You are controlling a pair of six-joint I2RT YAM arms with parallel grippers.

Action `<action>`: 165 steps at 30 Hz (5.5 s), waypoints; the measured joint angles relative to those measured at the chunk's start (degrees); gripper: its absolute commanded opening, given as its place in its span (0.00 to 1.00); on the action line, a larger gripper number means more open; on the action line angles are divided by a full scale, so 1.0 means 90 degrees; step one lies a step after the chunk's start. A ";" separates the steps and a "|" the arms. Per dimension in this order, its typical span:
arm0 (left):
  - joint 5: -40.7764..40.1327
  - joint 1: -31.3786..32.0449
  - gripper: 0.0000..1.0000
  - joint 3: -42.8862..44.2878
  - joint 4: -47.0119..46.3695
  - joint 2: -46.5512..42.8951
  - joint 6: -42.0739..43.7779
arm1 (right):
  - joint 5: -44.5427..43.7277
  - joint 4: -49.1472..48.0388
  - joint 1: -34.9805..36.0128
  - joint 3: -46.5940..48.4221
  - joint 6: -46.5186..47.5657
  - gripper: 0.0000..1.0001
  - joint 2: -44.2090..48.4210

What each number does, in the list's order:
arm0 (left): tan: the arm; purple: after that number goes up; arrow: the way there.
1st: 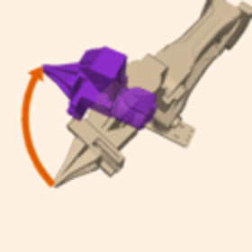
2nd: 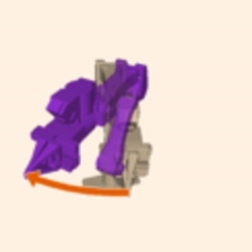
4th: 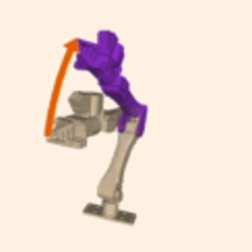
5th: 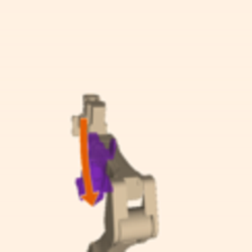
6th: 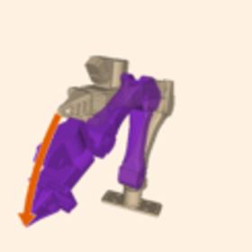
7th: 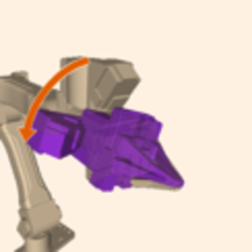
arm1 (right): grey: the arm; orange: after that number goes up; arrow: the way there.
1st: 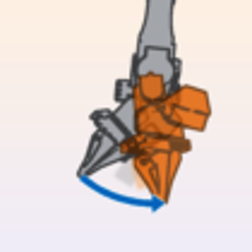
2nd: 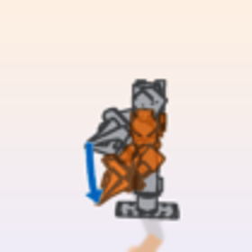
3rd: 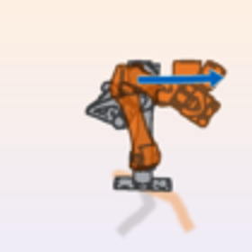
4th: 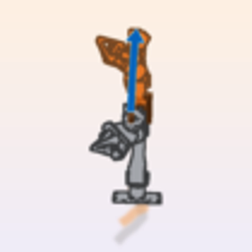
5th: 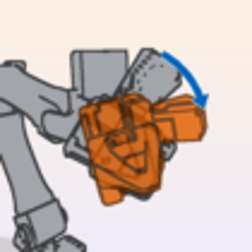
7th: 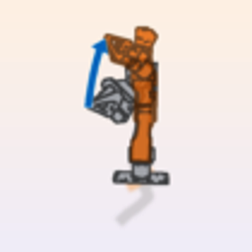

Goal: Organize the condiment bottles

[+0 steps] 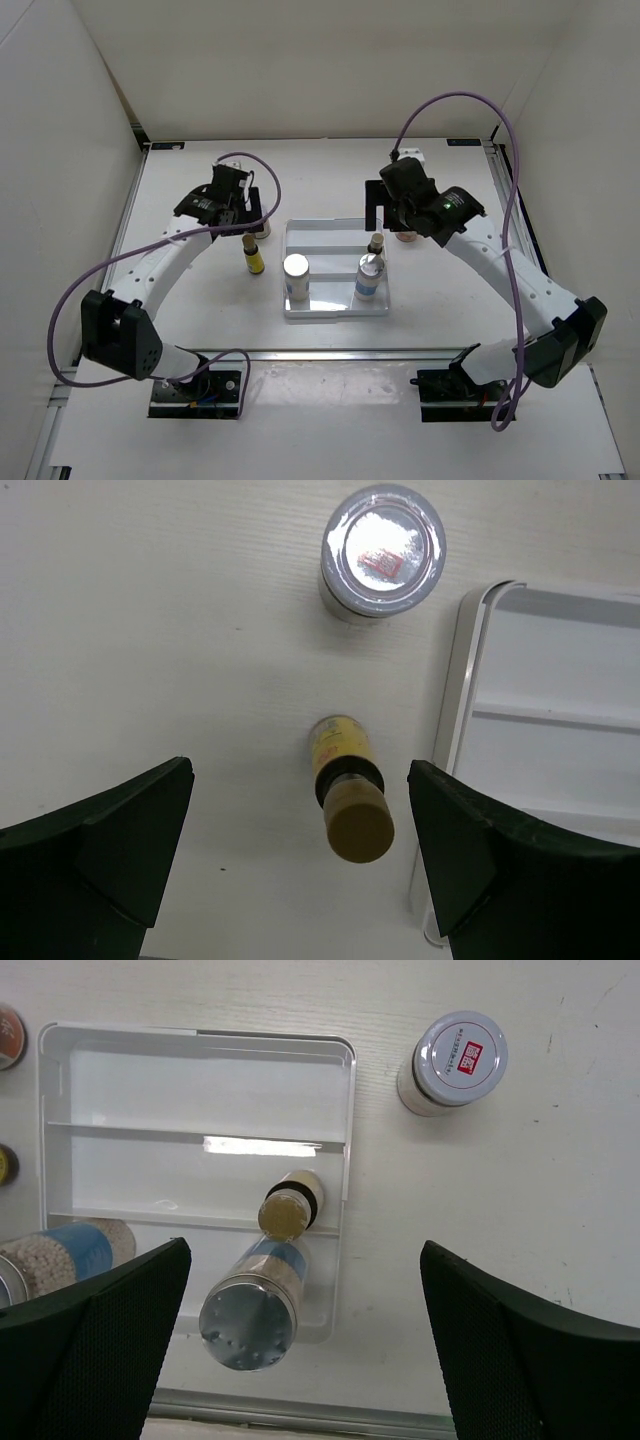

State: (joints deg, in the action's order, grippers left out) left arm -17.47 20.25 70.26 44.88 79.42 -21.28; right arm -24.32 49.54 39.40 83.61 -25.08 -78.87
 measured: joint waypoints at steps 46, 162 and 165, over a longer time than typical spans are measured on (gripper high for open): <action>0.0695 0.0374 0.20 0.0265 0.0588 0.0372 -0.0427 | 0.0002 0.0051 0.0000 -0.0323 -0.0022 1.00 0.0083; -0.1124 -0.0750 1.00 -0.0877 -0.0041 -0.1243 0.0024 | 0.1336 -0.0012 -0.2210 0.1642 0.0413 0.97 -0.3708; -0.1120 -0.0750 1.00 -0.0874 -0.0041 -0.1243 0.0032 | 0.1207 -0.0107 -0.2208 0.1557 0.0449 0.97 -0.3672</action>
State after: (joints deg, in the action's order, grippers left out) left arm -27.55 13.50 62.39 44.51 68.23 -20.99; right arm -13.45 48.58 19.53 97.62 -21.04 -111.92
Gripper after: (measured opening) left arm 0.995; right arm 0.973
